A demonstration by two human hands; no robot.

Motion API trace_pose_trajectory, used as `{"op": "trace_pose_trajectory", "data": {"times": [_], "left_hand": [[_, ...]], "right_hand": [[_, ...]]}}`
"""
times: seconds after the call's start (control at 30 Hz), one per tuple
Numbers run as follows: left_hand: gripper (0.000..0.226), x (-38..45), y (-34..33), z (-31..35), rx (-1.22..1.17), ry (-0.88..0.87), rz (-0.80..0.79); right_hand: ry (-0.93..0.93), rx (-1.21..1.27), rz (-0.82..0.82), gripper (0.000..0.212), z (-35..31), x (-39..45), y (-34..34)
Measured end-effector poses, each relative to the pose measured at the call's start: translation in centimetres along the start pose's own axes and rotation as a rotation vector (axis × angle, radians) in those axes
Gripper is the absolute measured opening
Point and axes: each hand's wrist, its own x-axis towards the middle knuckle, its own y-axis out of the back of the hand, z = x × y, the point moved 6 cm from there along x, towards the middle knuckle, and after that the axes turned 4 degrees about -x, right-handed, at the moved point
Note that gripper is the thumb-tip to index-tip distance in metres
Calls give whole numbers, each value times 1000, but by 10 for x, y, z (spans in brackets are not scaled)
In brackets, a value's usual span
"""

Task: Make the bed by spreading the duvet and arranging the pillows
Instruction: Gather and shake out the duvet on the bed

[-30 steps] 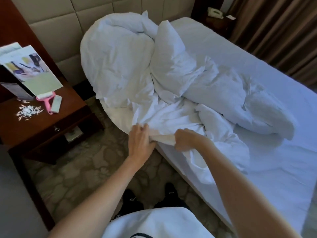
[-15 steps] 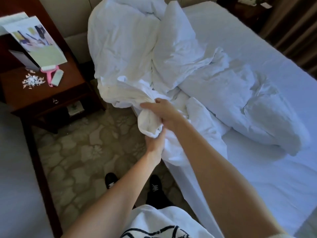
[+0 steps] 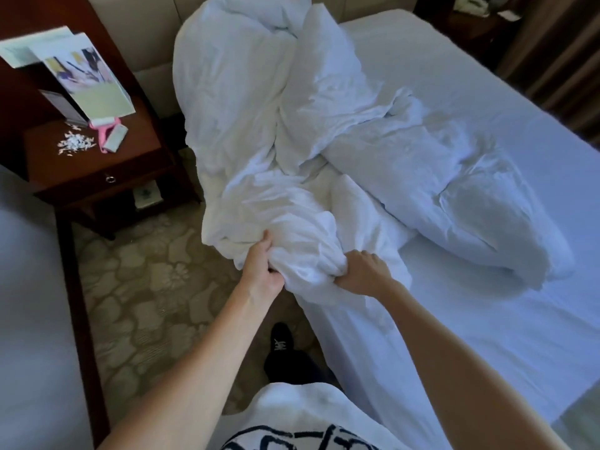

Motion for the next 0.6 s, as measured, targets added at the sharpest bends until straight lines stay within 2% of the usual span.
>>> {"op": "trace_pose_trajectory", "data": {"times": [0.1,0.17,0.27,0.3,0.4,0.43,0.5,0.57,0.6], "left_hand": [[31,-21,16,-5,91,-56,-97],[41,-39,32,-17,226,-6,-100],[63,-70,65,-69,328,192,1],[71,-81,69,-96,285,279,-37],[82,-126,47,-190,108,522,-302],[85,-135,38,-213,100,502,-355],[84,-144,23,-239,85,360,-339],[75,-144,16,-249,29,255,-248],[66,-142,16,-251,15,209,-183]], "right_hand": [[15,-14,-6,38,4,-36,3],[33,-72,-38,40,10,-61,6],[78,-107,-80,45,19,-98,9],[84,-119,-68,46,22,-110,9],[96,-122,-71,50,23,-143,-12],[94,-118,-75,49,25,-151,-19],[95,-85,-34,44,33,-168,-19],[111,19,-24,47,46,-177,-9],[153,78,-78,48,52,-179,-8]]}}
